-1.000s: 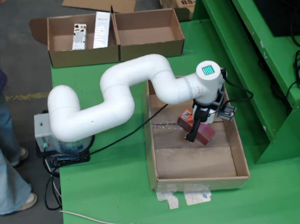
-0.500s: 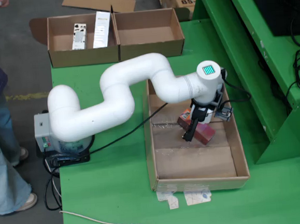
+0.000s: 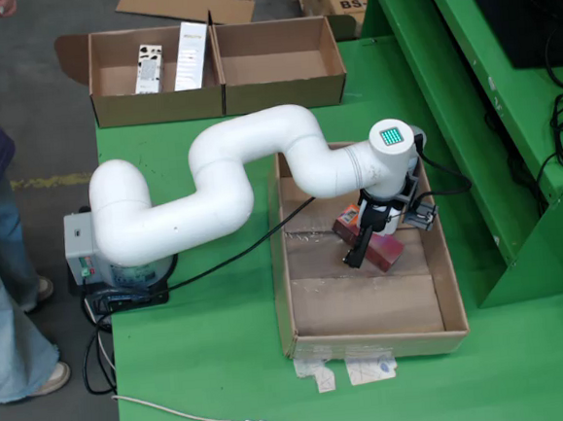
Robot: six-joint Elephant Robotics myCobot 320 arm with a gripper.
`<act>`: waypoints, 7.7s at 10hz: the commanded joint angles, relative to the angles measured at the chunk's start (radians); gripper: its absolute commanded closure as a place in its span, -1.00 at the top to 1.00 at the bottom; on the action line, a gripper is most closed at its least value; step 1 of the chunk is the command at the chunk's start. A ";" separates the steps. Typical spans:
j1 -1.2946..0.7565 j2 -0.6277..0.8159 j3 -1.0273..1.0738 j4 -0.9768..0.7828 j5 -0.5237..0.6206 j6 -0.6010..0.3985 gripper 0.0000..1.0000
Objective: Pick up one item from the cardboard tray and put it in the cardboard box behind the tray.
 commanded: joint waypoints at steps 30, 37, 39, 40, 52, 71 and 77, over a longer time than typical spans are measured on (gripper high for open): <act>0.002 0.031 0.026 0.011 0.002 0.001 -1.00; 0.002 0.031 0.026 0.011 0.002 0.001 -1.00; -0.010 0.086 0.026 -0.029 0.004 -0.053 -1.00; -0.010 0.086 0.026 -0.029 0.004 -0.053 -1.00; 0.036 0.242 0.026 -0.112 -0.017 -0.024 -1.00; 0.089 0.471 0.026 -0.066 -0.053 -0.017 -1.00; 0.091 0.556 0.026 -0.139 -0.031 -0.026 -1.00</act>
